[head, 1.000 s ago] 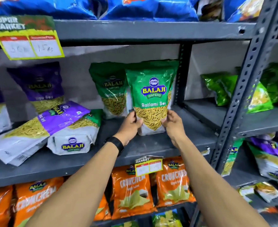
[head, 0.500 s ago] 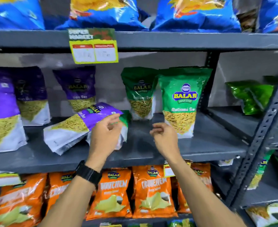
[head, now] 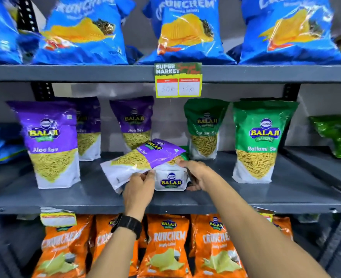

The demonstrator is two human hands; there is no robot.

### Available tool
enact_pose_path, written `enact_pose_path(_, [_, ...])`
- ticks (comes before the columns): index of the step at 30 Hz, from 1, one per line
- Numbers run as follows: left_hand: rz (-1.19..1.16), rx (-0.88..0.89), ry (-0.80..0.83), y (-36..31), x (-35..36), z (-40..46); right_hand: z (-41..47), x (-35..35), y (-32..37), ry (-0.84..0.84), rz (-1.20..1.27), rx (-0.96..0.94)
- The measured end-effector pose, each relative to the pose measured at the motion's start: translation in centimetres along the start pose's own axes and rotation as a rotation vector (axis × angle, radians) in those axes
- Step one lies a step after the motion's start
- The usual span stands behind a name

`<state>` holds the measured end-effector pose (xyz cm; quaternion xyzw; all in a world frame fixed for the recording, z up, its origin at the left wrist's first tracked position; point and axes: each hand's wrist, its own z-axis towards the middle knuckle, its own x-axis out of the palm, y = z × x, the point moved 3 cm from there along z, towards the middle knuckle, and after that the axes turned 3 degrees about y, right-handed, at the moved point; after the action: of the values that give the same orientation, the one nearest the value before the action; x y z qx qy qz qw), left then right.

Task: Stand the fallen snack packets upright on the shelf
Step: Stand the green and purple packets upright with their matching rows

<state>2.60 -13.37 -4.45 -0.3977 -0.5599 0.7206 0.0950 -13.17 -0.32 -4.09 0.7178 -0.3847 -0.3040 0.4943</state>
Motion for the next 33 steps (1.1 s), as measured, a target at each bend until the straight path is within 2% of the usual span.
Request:
enact_pose_path(8, [-0.355, -0.1, 0.192, -1.4, 0.9, 0.4, -1.5, -0.6, -0.3, 0.057, 0.058, 0.016])
enact_pose_path(11, [-0.521, -0.211, 0.349, -1.9, 1.0, -0.4, -2.8, -1.9, -0.1, 0.05, 0.084, -0.001])
enact_pose_path(14, [-0.631, -0.246, 0.518, -2.0, 1.2, -1.4, -4.7, -3.3, -0.3, 0.046, 0.118, -0.03])
enact_pose_path(26, [-0.65, -0.236, 0.758, -2.4, 1.7, -8.2, -16.4, -6.0, -5.0, -0.004, 0.066, -0.144])
enact_pose_path(33, [-0.637, -0.092, 0.698, -0.5, 0.0, -11.8, -22.0, -6.0, -7.0, 0.027, 0.128, -0.294])
